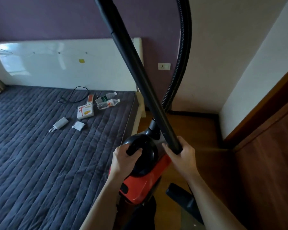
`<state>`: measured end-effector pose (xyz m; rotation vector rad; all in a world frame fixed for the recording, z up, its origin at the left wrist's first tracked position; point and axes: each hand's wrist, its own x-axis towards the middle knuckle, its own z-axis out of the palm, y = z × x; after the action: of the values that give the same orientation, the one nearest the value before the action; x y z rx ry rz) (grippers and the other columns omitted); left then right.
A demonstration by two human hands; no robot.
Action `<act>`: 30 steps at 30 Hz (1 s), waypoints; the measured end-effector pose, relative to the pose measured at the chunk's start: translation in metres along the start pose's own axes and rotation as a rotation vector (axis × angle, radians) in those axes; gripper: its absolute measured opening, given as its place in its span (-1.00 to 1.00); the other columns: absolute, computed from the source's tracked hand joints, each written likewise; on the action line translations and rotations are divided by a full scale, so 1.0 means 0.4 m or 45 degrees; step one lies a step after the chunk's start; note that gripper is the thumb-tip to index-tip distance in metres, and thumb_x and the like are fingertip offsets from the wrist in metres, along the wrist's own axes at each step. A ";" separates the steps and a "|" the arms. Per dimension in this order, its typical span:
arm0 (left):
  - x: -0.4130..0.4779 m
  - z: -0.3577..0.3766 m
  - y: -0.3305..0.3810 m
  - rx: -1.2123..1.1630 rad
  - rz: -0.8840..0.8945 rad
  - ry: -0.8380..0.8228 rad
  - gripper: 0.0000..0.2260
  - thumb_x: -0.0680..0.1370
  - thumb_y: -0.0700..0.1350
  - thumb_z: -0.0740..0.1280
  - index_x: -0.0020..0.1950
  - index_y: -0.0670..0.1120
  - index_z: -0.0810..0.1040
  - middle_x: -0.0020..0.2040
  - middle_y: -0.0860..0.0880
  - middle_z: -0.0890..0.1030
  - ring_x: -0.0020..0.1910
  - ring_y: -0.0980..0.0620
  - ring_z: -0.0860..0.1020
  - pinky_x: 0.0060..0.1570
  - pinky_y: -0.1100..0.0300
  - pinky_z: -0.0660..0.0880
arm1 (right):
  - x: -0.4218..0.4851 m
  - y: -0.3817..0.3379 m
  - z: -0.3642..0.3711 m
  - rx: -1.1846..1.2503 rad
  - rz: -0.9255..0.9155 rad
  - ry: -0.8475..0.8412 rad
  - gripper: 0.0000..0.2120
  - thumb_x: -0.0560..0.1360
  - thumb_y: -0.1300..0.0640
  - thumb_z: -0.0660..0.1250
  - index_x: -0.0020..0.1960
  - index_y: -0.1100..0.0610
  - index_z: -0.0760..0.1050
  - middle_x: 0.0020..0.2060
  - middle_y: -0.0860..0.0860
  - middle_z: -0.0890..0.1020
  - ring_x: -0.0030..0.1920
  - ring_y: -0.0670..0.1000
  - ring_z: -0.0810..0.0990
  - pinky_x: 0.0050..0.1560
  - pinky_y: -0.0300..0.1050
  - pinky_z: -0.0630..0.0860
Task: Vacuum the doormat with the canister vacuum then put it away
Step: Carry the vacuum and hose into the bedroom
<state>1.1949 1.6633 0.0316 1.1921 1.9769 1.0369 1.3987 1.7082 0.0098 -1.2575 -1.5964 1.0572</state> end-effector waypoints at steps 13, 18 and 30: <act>0.650 0.153 0.087 -0.035 0.033 -0.241 -0.80 0.47 -0.13 0.47 -0.32 0.06 0.56 -0.44 0.12 0.55 -0.44 0.25 0.53 -0.44 0.41 0.37 | 0.605 0.087 0.056 -0.168 0.053 0.165 -0.83 0.48 -0.13 0.43 -0.09 -0.06 0.52 -0.40 0.02 0.54 -0.43 -0.04 0.53 -0.41 -0.12 0.49; 0.870 0.218 0.151 -0.012 0.057 -0.292 -0.91 0.46 -0.10 0.47 -0.21 0.07 0.62 -0.35 0.11 0.61 -0.33 0.15 0.60 -0.36 0.21 0.52 | 0.806 0.087 0.050 -0.203 0.004 0.231 -0.89 0.52 -0.09 0.42 -0.05 -0.18 0.49 -0.31 -0.09 0.57 -0.28 -0.08 0.60 -0.29 -0.20 0.54; 1.124 0.405 0.292 0.008 0.166 -0.432 -0.86 0.46 -0.15 0.47 -0.27 0.02 0.59 -0.41 0.09 0.56 -0.42 0.20 0.53 -0.46 0.40 0.38 | 1.038 0.150 -0.114 -0.199 0.064 0.427 -0.76 0.50 -0.19 0.39 -0.05 -0.03 0.52 -0.36 0.02 0.52 -0.34 0.00 0.55 -0.26 -0.07 0.57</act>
<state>1.1883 2.1543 0.0042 1.4128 1.6591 0.8259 1.3927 2.1302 0.0101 -1.4987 -1.4138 0.7152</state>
